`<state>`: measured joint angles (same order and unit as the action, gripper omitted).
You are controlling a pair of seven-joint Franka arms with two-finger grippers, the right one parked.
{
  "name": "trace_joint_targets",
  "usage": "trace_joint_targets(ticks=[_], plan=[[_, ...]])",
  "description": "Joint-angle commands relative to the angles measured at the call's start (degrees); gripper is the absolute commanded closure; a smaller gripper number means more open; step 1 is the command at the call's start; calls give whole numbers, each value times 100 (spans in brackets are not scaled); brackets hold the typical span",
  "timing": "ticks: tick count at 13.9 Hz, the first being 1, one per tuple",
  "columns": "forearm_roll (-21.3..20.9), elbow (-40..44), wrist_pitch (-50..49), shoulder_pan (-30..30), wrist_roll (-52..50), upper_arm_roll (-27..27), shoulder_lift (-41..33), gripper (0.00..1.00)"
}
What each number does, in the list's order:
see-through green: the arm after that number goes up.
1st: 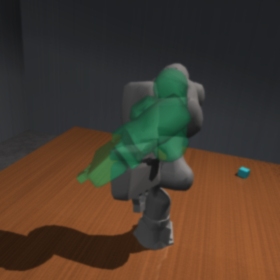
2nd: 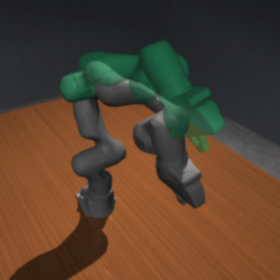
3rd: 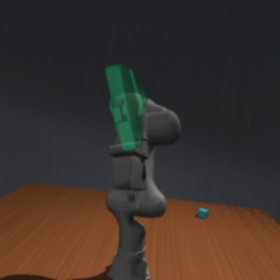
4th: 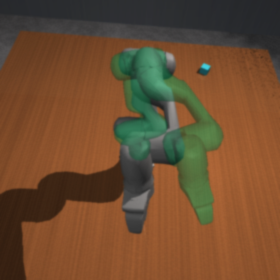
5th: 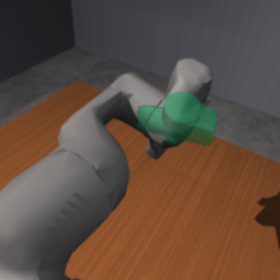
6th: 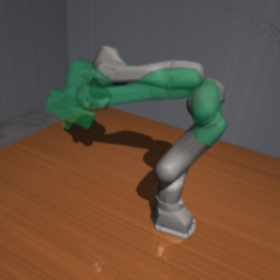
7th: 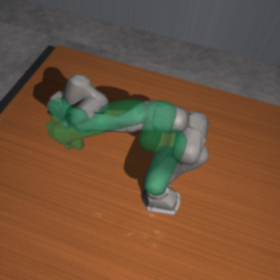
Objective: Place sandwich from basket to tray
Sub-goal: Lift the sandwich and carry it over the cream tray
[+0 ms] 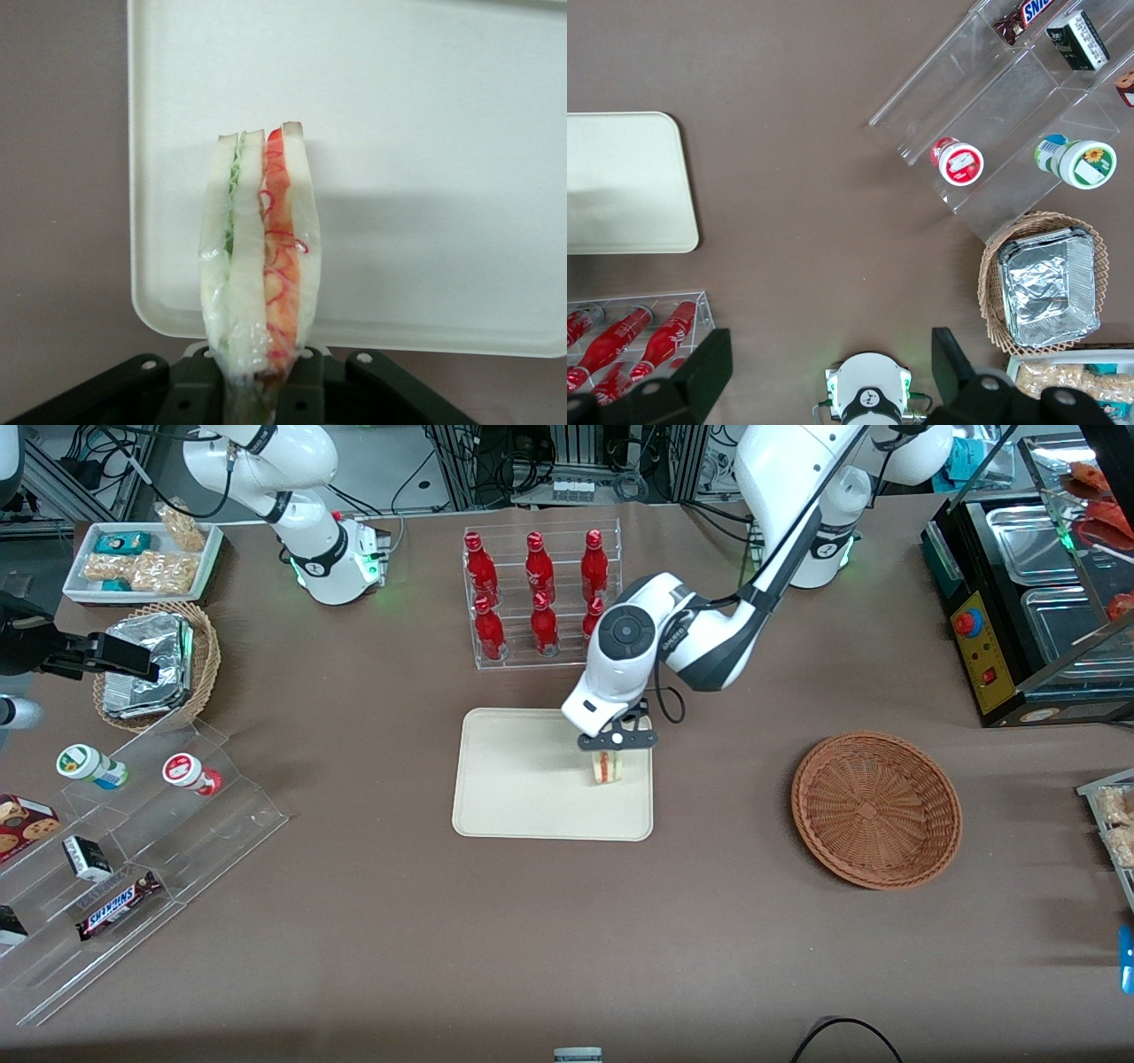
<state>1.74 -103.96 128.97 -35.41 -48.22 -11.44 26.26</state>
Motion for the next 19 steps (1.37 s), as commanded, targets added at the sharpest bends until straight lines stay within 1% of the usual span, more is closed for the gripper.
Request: trace_joint_targets(ticks=[1, 2, 4, 9, 11, 12, 13, 14, 15, 16, 17, 18, 19], plan=[[11, 813, -74, -447, -590, 90, 545, 90], [-7, 964, -83, -527, -688, 98, 660, 89], [-16, 983, -66, -572, -698, 98, 749, 89], [-7, 1018, -48, -598, -724, 98, 916, 83], [-16, 1202, -56, -607, -855, 98, 1030, 75], [-16, 1255, -57, -607, -865, 98, 1065, 72], [-7, 1264, -57, -598, -865, 98, 1083, 64], [1, 1256, -57, -589, -882, 107, 1092, 38], [-25, 1247, -57, -598, -995, 107, 1101, 27], [-33, 1238, -57, -598, -1083, 107, 1110, 20], [-34, 1238, -65, -598, -1093, 116, 1118, 3], [-42, 1238, -65, -598, -1093, 116, 1118, 0], [-42, 1238, -65, -598, -1102, 116, 1110, 0]])
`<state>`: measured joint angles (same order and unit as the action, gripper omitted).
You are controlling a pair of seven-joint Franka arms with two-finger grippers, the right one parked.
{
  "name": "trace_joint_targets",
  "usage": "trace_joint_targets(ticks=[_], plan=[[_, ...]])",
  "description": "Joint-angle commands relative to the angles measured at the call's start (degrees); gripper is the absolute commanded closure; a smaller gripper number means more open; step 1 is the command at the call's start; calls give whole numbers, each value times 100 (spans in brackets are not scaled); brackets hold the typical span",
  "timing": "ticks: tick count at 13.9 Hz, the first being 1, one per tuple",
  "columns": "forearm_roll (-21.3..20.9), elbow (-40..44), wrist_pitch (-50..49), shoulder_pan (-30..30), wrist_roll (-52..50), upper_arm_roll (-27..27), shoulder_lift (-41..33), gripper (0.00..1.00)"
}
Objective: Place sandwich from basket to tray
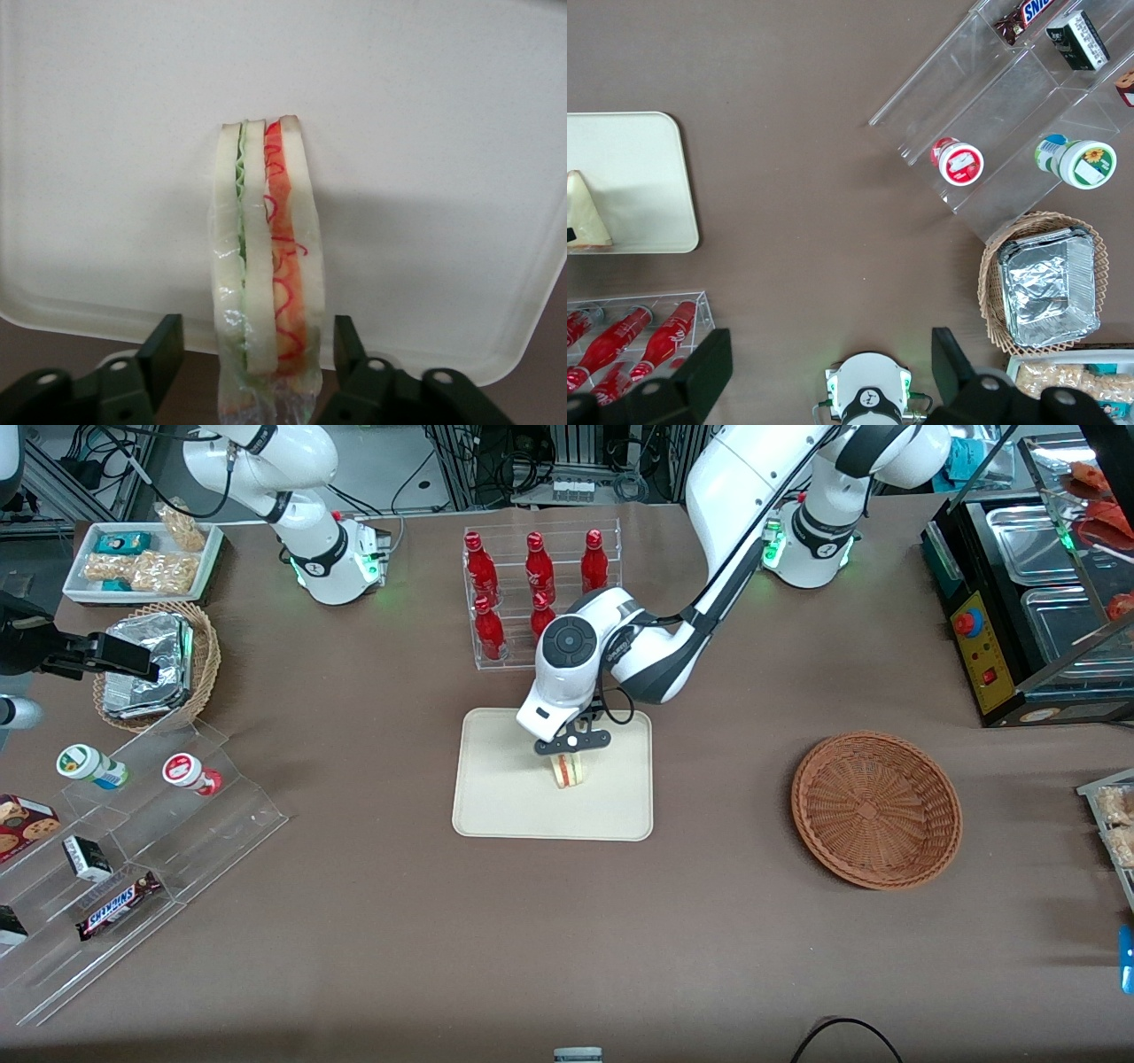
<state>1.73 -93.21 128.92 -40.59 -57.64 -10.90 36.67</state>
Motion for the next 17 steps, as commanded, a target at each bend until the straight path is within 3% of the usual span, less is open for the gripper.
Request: trace_joint_targets(ticks=[1, 5, 8, 17], plan=[[-41, 171, -95, -72, -160, 70, 33, 0], [-23, 268, -1121, 24, -134, 281, -449, 0], [-6, 224, -2007, 559, -81, 281, -1169, 0], [-50, 567, -5138, 2948, 2569, 299, -2743, 0]])
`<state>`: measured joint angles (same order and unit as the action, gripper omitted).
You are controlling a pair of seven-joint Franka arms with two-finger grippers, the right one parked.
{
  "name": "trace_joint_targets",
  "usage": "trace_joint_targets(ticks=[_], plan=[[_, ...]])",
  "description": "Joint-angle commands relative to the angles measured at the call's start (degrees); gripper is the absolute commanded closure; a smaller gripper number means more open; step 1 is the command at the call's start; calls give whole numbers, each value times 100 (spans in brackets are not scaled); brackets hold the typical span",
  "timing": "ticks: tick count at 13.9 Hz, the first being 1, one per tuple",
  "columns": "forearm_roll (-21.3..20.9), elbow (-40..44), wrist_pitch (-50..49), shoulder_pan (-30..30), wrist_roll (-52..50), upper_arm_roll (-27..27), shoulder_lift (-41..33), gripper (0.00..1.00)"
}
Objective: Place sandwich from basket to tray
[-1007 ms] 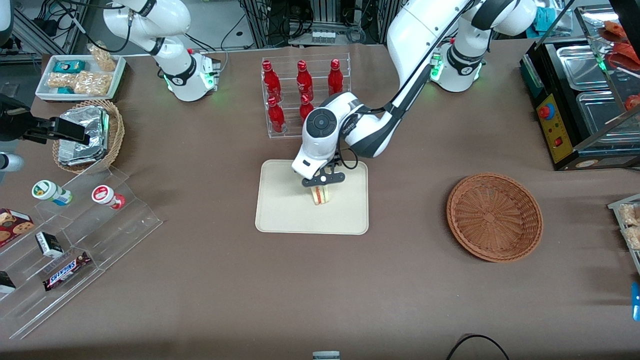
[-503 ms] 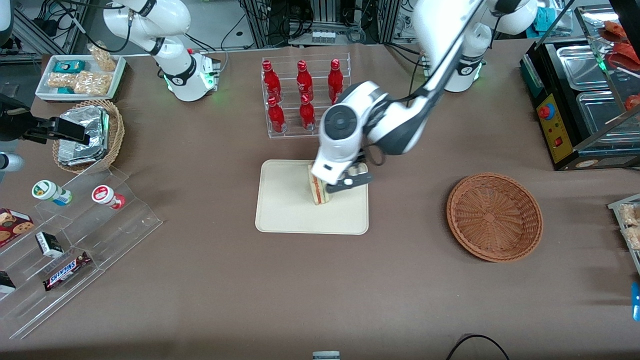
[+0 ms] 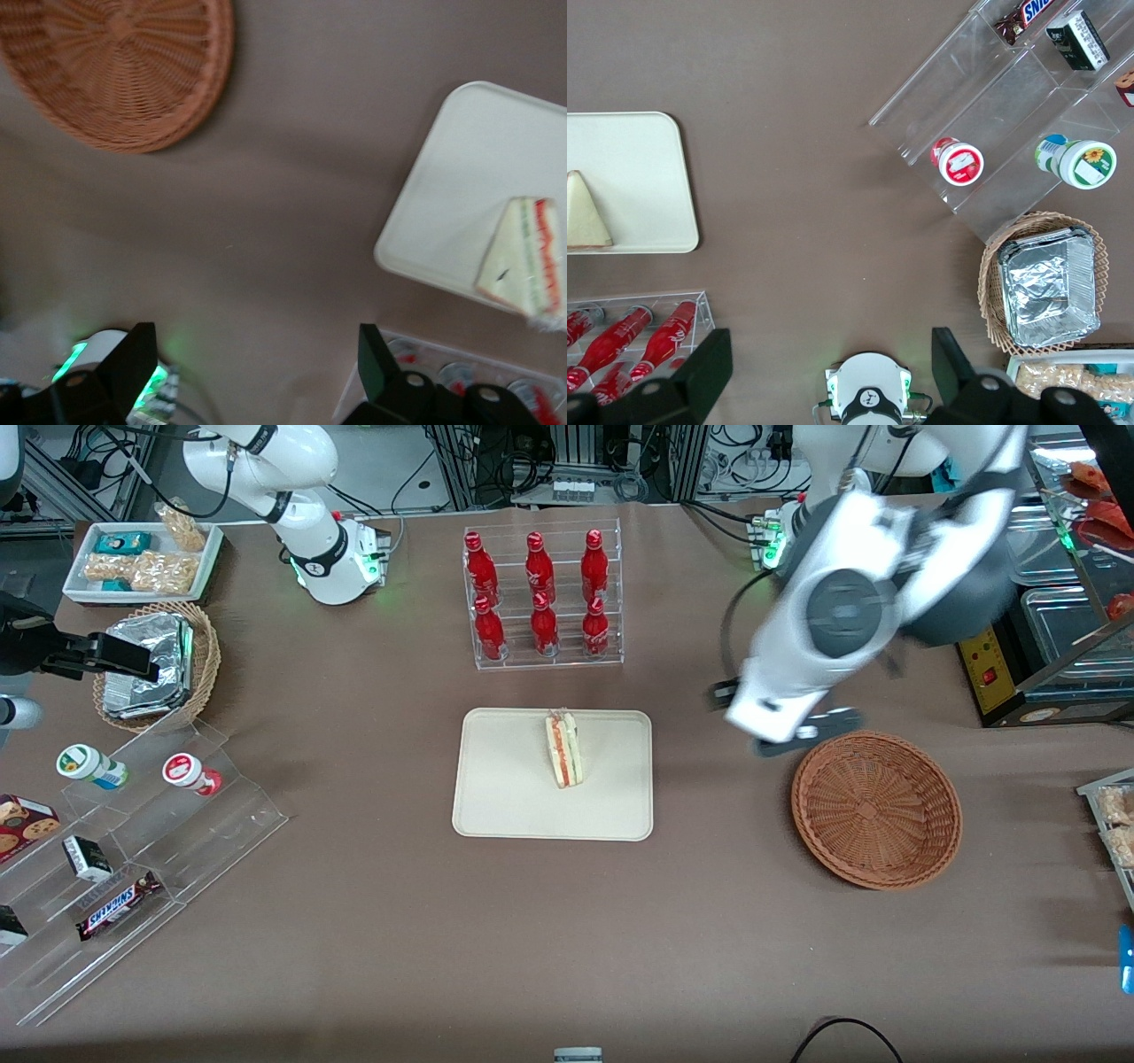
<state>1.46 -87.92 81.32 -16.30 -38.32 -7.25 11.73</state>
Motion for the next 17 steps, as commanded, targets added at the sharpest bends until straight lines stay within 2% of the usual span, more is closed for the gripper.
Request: trace_joint_targets(ticks=[1, 4, 6, 9, 12, 14, 17], plan=[[-31, 38, -484, 775, 946, -58, -372, 0], [-417, 55, -705, 1331, 1563, -58, -724, 0], [-427, 230, -880, 1515, 1582, -49, -795, 0], [-365, 670, -1468, 1569, 1529, -66, -690, 0], [-383, 741, -1278, 1472, 1512, -128, -594, 0], [-357, 619, -1022, 1481, 1520, -163, -707, 0], [-409, 460, -1530, 1655, 1538, -373, -943, 0]])
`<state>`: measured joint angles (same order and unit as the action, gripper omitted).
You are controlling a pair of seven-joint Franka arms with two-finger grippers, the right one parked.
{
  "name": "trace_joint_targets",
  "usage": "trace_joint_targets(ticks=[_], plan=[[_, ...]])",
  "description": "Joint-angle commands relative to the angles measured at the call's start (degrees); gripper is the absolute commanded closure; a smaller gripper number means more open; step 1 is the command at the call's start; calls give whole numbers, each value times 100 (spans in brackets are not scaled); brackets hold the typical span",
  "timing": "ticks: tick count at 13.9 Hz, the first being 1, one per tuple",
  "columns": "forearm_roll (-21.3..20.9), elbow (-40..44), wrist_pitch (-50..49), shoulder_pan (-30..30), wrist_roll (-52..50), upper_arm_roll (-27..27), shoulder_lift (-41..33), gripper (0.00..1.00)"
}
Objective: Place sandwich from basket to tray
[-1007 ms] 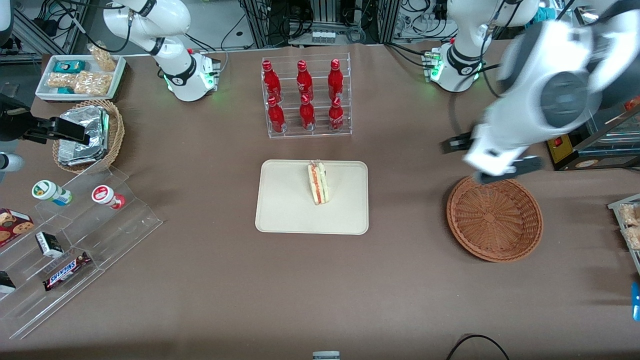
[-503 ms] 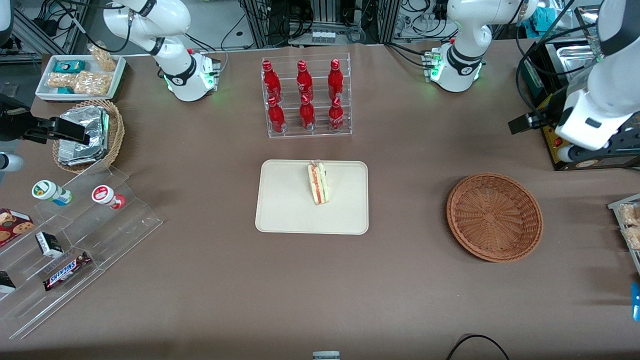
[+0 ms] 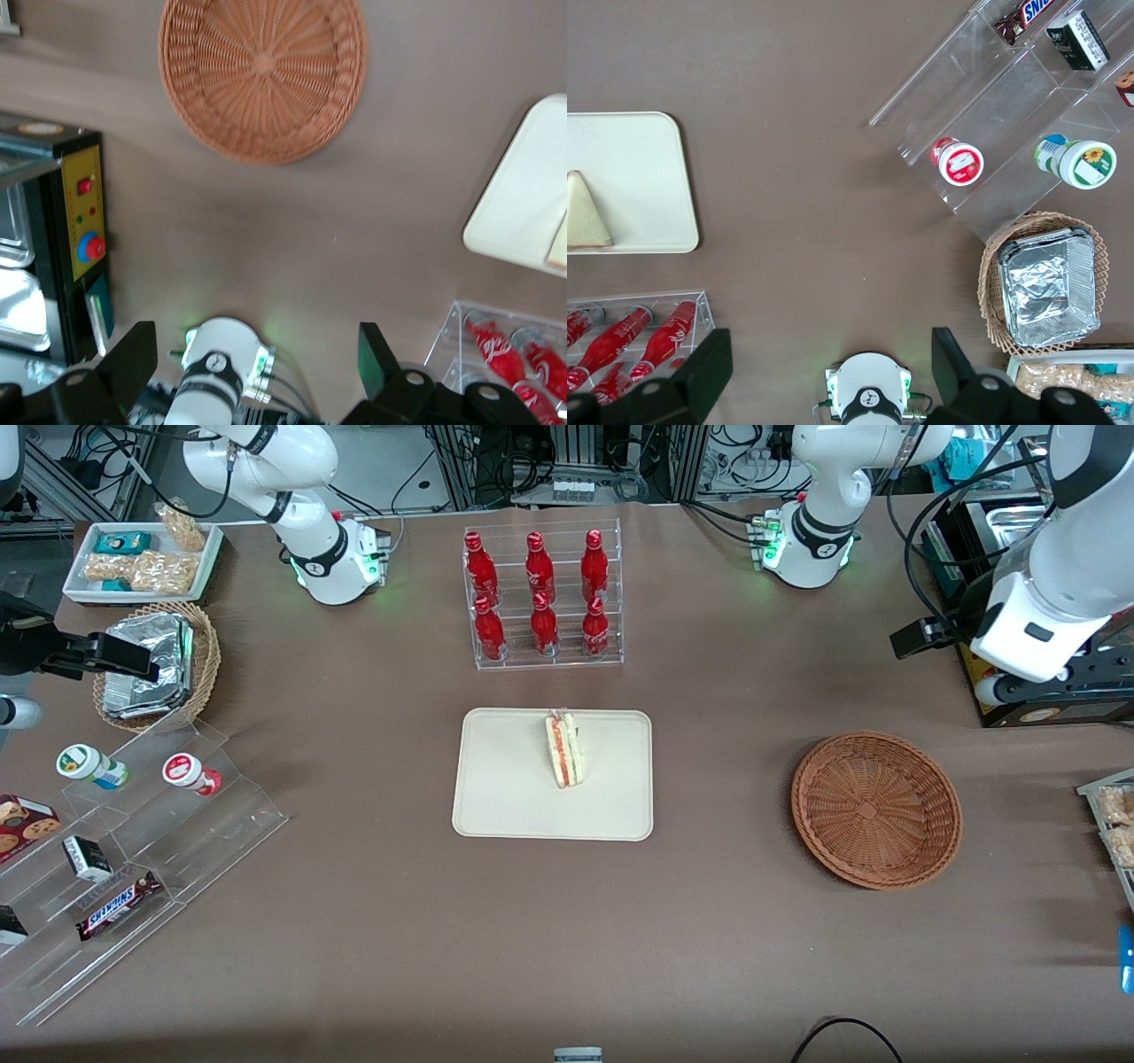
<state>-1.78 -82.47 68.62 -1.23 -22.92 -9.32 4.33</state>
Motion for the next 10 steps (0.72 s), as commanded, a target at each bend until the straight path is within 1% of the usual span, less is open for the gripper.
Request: trace_joint_targets(ticks=[1, 3, 4, 6, 8, 10], plan=[[-68, -94, -252, 298, 33, -175, -240, 0], [-24, -277, 1, 369, 60, -237, -397, 0], [-59, -417, 159, 378, 86, -359, -459, 0], [-59, -498, 266, 387, 296, -430, -565, 0], [11, -437, 354, 387, 568, -413, -556, 0], [238, -332, 363, 465, 631, -290, -504, 0]])
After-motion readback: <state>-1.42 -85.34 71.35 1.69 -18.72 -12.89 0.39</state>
